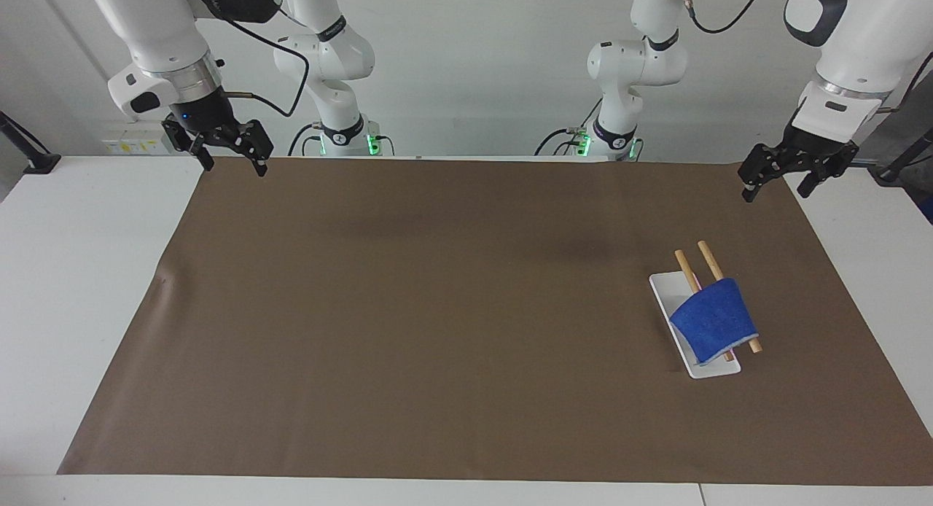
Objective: Right arm passes towel to left arm to hang
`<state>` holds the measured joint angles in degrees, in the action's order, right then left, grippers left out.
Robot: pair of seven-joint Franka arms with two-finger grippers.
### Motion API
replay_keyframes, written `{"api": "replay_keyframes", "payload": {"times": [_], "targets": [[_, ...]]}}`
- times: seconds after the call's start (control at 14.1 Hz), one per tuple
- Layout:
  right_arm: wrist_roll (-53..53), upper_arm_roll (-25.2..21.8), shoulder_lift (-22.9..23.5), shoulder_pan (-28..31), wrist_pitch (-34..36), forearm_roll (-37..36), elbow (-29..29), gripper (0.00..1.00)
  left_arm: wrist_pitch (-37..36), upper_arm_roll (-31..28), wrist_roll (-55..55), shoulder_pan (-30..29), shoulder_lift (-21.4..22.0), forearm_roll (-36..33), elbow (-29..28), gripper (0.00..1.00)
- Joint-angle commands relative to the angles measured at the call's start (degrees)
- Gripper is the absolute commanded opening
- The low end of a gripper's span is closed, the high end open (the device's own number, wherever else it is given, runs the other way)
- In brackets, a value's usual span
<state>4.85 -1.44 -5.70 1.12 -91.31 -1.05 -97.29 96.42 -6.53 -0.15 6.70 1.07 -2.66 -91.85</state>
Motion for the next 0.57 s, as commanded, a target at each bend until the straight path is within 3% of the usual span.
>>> {"api": "replay_keyframes", "payload": {"times": [0.0,0.5], "targets": [[0.3,0.4,-1.2,0.6,0.0,1.3,-1.1,1.00,1.1,-0.1,0.8,0.2,0.6,-0.8,-1.0,1.00],[0.3,0.3,-1.2,0.6,0.0,1.3,-1.1,1.00,0.9,-0.1,1.3,0.3,0.7,-0.7,-1.0,1.00]]}}
